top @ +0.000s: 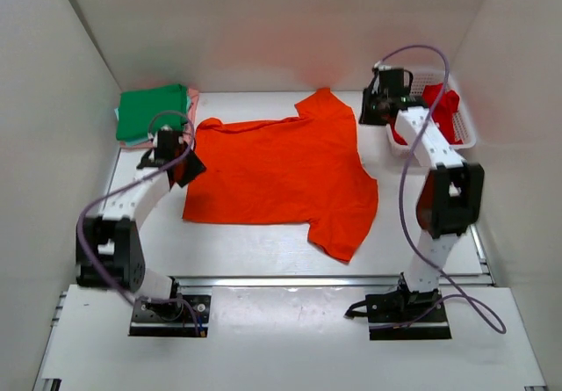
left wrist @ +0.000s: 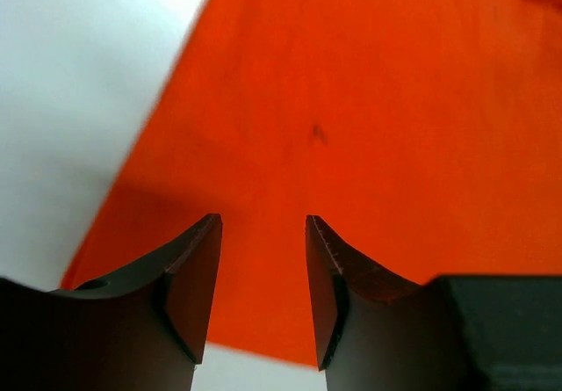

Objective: Fold and stack the t-shirts
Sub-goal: Flatten out the tshirt, then grap the side of the flattened tshirt closest away from the robot with both arms

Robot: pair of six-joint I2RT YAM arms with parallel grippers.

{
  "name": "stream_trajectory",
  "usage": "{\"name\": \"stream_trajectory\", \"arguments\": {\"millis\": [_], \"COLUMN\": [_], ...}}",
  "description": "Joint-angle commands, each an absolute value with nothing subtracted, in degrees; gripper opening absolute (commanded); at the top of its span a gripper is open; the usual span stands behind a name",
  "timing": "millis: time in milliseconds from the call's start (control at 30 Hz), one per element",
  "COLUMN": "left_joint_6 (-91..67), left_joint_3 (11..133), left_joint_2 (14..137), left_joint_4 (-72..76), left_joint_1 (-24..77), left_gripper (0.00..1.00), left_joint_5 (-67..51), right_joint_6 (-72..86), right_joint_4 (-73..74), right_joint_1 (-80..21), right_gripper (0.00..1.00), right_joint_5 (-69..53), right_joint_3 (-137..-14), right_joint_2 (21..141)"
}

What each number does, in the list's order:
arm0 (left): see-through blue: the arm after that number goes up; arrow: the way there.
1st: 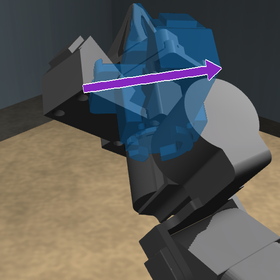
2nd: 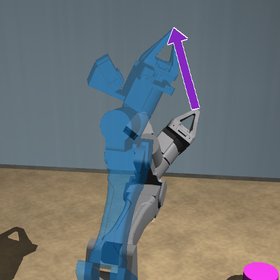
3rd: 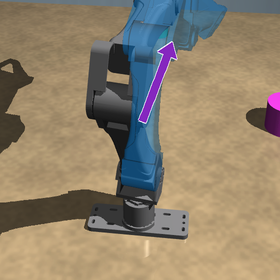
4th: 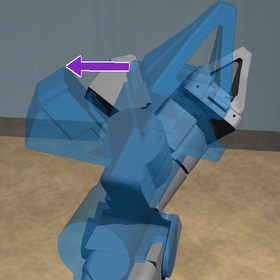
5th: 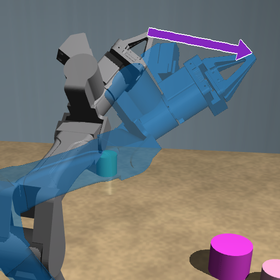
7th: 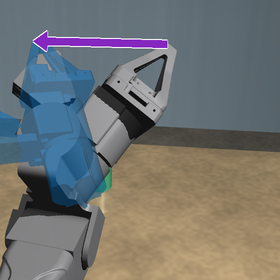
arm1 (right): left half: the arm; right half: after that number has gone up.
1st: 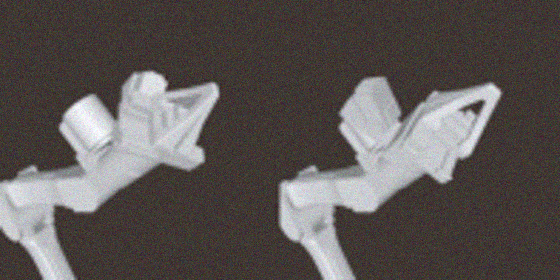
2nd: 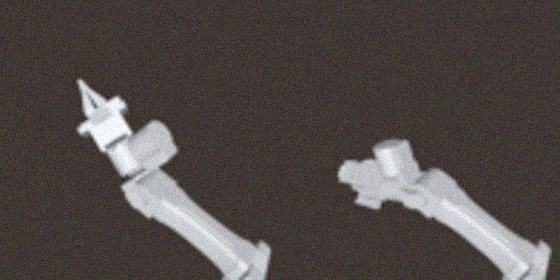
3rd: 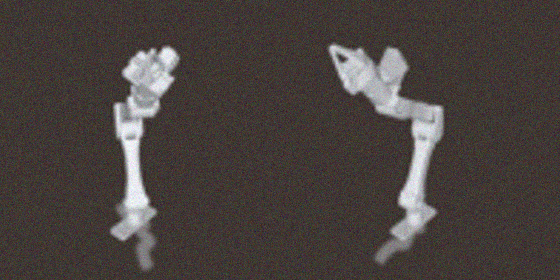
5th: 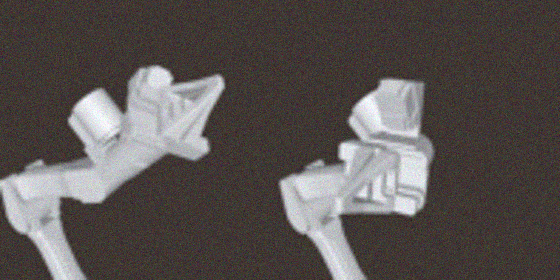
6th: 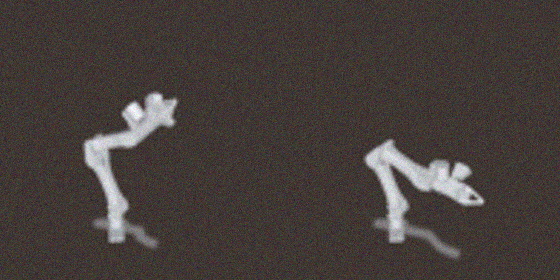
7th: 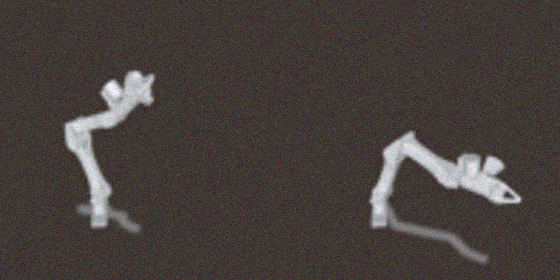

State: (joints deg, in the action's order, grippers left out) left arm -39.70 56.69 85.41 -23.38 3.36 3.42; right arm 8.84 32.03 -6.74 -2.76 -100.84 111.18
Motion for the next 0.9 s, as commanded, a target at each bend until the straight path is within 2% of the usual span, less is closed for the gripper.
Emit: {"name": "stream_trajectory", "arguments": {"millis": [0,67,233,400,633,700,800,833,867], "left_joint_6": [-38.41,-37.62,-36.39,-35.07,-34.02,-33.58,-32.87,-33.05,-33.22], "left_joint_3": [49.59,46.08,39.82,38.77,33.93,33.83,34.28,34.28,34.45], "left_joint_2": [77.88,74.81,71.19,71.72,73.29,75.31,77.43,78.04,78.31], "left_joint_4": [-25.48,-25.84,-25.84,-28.21,-24.61,-23.30,-23.29,-22.86,-22.94], "left_joint_1": [7.20,7.47,6.59,5.54,5.36,5.80,5.88,6.06,5.98], "left_gripper": [0.55,0.55,0.60,0.63,0.64,0.65,0.60,0.56,0.47], "left_joint_5": [6.67,7.37,9.92,13.70,13.80,13.45,12.75,12.74,12.57], "right_joint_6": [10.36,10.37,16.42,25.64,33.40,35.24,37.52,37.88,38.66], "right_joint_4": [30.23,31.02,35.32,38.05,35.43,35.07,35.51,35.33,35.16], "right_joint_1": [-10.18,-11.42,-19.23,-26.26,-32.96,-34.88,-38.57,-38.93,-39.20], "right_gripper": [0.11,0.04,0.08,0.19,0.31,0.39,0.42,0.44,0.48], "right_joint_5": [2.35,2.64,3.07,1.06,-3.42,-4.39,-4.48,-4.48,-5.96], "right_joint_3": [-86.11,-77.57,-56.64,-45.28,-35.17,-33.15,-31.03,-29.98,-29.10], "right_joint_2": [94.79,89.16,71.84,62.77,60.12,60.56,60.82,61.08,61.78]}}
